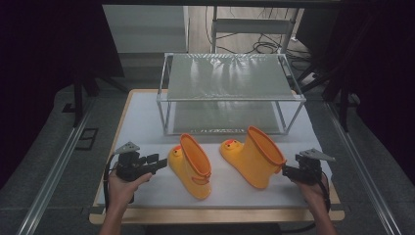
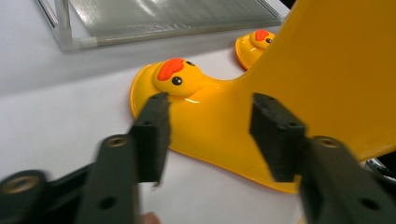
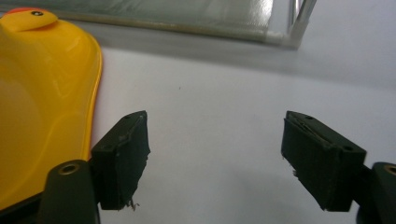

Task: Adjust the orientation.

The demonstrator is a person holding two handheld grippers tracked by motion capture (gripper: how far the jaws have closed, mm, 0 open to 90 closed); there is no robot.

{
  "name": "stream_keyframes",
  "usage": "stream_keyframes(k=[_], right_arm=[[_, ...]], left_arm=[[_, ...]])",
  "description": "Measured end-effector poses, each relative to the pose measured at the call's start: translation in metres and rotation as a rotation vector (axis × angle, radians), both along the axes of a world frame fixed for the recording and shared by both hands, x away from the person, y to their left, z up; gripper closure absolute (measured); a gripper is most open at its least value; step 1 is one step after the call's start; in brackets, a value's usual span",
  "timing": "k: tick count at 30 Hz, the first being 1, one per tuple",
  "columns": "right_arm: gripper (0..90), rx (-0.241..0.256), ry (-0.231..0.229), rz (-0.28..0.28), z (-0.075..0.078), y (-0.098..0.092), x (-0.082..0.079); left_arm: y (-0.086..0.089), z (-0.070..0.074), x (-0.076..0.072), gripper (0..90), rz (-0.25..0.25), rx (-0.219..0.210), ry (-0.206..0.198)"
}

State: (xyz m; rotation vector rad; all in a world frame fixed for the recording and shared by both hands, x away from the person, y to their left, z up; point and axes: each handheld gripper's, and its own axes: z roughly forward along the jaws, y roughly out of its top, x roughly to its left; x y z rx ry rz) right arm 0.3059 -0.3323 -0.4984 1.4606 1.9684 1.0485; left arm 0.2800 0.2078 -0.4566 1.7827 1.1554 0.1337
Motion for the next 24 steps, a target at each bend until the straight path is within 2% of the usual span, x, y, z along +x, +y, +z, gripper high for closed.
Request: stream_keyframes(k=[4,6,9,14,19,23,24], right_arm=[[31.1,0.029,0.015,0.012,-0.005,-0.004,0.002],[32.1,0.023,0.02,0.02,-0.006,-0.002,0.003],[33.1,0.016,0.028,0.026,-0.008,0.001,0.003],[33.7,0.038,0.016,0.039,-0.009,0.001,0.002],[34.4,0.035,0.014,0.037,-0.011,0.0,0.002],[34.4,0.033,0.016,0.031,-0.012,0.0,0.003],[34.4,0.034,0.016,0.027,-0.012,-0.001,0.003]], left_arm=[[0.001,0.001,-0.002,73.9,0.007,0.0,-0.006],[0.0,0.001,-0.003,81.8,0.012,0.015,-0.007],[-0.002,0.0,-0.006,89.1,0.004,0.021,-0.008],[-0.013,0.001,-0.016,90.0,-0.037,0.031,-0.011],[-0.043,-0.007,-0.04,90.0,-0.109,0.084,-0.028],[-0.06,-0.017,-0.052,90.0,-0.142,0.101,-0.026],[-0.072,-0.022,-0.058,90.0,-0.158,0.114,-0.032]])
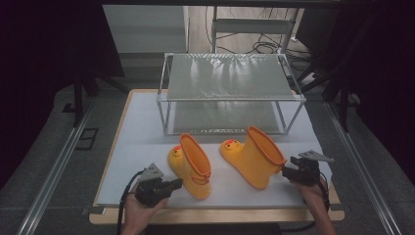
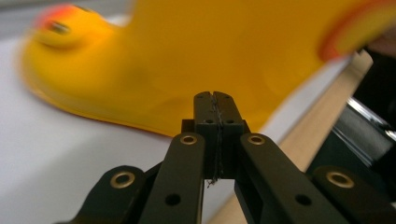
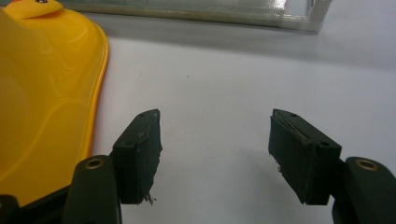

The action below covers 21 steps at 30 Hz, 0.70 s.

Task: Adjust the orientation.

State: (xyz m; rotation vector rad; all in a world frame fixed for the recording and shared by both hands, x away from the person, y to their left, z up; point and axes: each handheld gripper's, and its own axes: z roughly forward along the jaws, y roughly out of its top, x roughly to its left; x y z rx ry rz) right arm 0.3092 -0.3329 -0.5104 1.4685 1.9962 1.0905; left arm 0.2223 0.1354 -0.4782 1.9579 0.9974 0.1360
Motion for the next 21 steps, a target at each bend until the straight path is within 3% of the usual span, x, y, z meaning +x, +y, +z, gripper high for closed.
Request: stream_keyframes(k=[5,10,14,16,19,21], right_arm=[[34.4,0.009,0.001,-0.021,0.001,-0.004,0.0],[34.4,0.02,0.006,-0.041,-0.002,-0.007,0.001],[34.3,0.023,0.006,-0.047,-0.002,-0.008,0.001],[34.3,0.022,0.005,-0.049,-0.002,-0.008,0.0],[34.2,0.019,0.001,-0.049,-0.002,-0.008,0.0],[34.2,0.018,0.0,-0.051,-0.002,-0.008,0.0]], left_arm=[[-0.034,-0.006,-0.011,90.0,-0.055,0.032,-0.029],[-0.062,-0.01,-0.016,90.0,-0.09,0.014,-0.049],[-0.081,-0.011,-0.017,89.9,-0.099,0.027,-0.076],[-0.094,-0.012,-0.013,89.9,-0.062,0.046,-0.112],[-0.098,-0.012,-0.011,89.9,-0.037,0.061,-0.133],[-0.099,-0.014,-0.009,89.8,0.002,0.088,-0.175]])
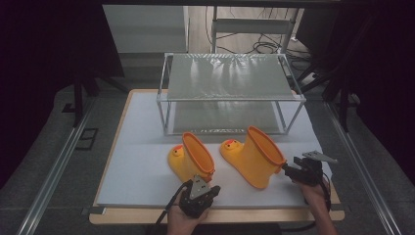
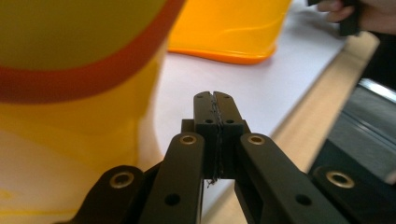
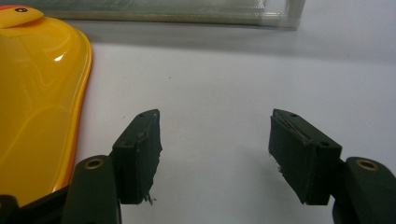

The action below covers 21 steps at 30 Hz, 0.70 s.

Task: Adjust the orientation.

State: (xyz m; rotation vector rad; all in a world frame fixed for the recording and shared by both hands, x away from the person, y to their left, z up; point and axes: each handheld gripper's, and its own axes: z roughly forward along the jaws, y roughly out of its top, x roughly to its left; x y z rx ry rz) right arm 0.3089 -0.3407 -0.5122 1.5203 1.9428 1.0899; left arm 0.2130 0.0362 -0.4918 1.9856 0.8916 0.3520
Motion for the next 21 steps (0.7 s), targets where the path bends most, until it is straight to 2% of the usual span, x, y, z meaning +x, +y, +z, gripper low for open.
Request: stream_keyframes(k=[1,2,11,21], right_arm=[[34.2,-0.002,0.001,-0.001,0.0,0.0,0.0],[34.2,-0.002,0.001,-0.002,0.0,-0.001,0.0],[34.2,0.001,-0.005,-0.014,0.001,-0.002,-0.001],[34.4,0.001,0.002,-0.015,0.0,-0.003,-0.001]], left_arm=[[0.002,-0.001,0.001,89.9,0.015,0.006,-0.011],[0.005,-0.001,0.002,89.9,0.014,-0.006,-0.01],[0.021,-0.001,-0.001,90.0,0.02,-0.017,-0.001],[0.061,-0.001,-0.01,90.0,0.042,-0.061,0.047]])
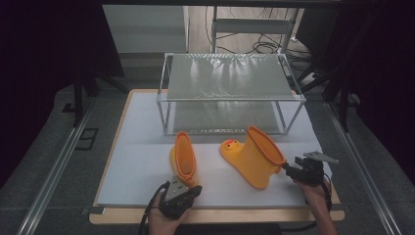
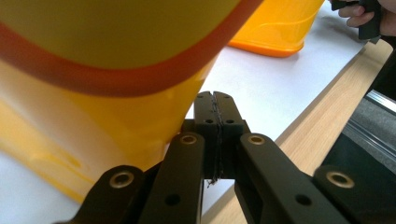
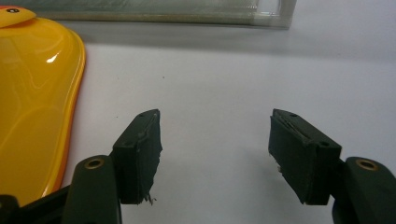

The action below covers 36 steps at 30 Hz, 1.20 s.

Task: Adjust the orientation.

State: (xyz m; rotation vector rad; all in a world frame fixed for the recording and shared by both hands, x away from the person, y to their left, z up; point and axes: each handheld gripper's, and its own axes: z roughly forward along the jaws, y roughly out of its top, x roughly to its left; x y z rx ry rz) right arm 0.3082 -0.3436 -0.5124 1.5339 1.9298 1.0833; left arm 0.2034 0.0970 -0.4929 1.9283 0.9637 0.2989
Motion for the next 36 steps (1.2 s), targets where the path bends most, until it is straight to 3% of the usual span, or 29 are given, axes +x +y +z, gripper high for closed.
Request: stream_keyframes(k=[10,15,18,19,20,22,23,26,32,36], right_arm=[[34.8,-0.008,0.007,0.006,-0.001,0.0,0.0],[34.8,-0.009,0.009,0.01,-0.002,0.001,0.001],[34.9,-0.012,0.011,0.011,-0.003,0.002,0.001],[34.9,-0.012,0.011,0.011,-0.003,0.002,0.001],[34.9,-0.01,0.009,0.012,-0.003,0.002,0.001],[35.0,-0.007,0.007,0.014,-0.002,0.002,0.001],[35.0,-0.007,0.007,0.014,-0.002,0.002,0.001],[35.0,-0.001,0.008,0.017,-0.002,0.002,0.001],[35.4,0.004,0.007,0.021,-0.001,0.002,0.001],[36.0,0.0,0.008,0.029,-0.001,0.002,0.001]], left_arm=[[0.05,0.0,-0.003,89.9,0.074,-0.048,0.043],[0.066,0.0,0.0,88.6,0.101,-0.077,0.067],[0.069,0.0,-0.001,77.0,0.069,-0.097,0.071],[0.071,-0.001,-0.003,77.0,0.056,-0.104,0.067],[0.076,-0.001,-0.007,65.5,0.021,-0.126,0.064],[0.087,0.0,-0.011,59.2,0.013,-0.167,0.053],[0.087,0.0,-0.011,56.0,0.013,-0.167,0.053],[0.116,0.002,-0.016,50.5,0.054,-0.212,0.041],[0.149,0.002,0.002,47.2,0.165,-0.174,0.068],[0.15,0.004,0.02,46.1,0.167,-0.142,0.082]])
